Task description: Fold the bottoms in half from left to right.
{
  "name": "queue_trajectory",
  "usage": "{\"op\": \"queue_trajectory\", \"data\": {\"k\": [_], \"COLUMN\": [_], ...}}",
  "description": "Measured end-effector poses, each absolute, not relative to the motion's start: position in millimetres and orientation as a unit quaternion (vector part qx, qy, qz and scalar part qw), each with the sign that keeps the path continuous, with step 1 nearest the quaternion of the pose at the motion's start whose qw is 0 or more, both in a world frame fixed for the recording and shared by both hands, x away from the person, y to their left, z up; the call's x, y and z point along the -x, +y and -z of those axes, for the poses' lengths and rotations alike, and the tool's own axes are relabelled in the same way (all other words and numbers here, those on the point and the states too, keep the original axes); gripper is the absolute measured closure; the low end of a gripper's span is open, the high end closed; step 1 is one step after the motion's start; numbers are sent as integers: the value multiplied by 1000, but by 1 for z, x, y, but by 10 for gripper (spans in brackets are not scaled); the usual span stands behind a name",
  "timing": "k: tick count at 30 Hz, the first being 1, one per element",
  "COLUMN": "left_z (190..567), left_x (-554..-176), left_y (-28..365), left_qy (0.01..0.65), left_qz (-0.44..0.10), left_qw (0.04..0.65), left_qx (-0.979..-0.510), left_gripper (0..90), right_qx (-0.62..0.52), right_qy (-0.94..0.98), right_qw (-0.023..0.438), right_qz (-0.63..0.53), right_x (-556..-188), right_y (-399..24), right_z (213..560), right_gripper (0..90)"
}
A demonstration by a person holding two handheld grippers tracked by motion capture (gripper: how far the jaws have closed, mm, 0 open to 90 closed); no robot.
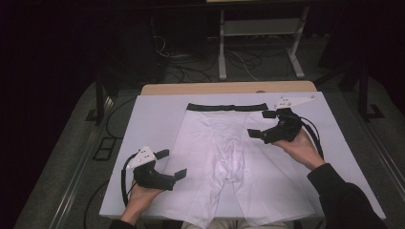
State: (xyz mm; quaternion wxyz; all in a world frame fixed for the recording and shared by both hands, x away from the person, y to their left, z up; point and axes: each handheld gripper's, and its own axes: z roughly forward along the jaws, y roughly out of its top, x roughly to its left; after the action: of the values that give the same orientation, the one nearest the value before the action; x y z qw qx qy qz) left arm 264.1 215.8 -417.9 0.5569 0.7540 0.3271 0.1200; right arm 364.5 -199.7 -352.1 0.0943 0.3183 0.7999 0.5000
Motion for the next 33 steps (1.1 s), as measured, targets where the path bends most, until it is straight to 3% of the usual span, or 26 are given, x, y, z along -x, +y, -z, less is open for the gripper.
{"op": "queue_trajectory", "data": {"k": [33], "left_z": [417], "left_x": [-265], "left_y": [218], "left_qy": [328], "left_qz": [-117], "left_qw": [561], "left_qx": [-751], "left_gripper": [0], "right_qx": [-312], "right_qy": [815], "right_qw": [81], "right_qz": [-481], "right_x": [-410], "right_y": [-151], "right_z": [361], "right_gripper": [0]}}
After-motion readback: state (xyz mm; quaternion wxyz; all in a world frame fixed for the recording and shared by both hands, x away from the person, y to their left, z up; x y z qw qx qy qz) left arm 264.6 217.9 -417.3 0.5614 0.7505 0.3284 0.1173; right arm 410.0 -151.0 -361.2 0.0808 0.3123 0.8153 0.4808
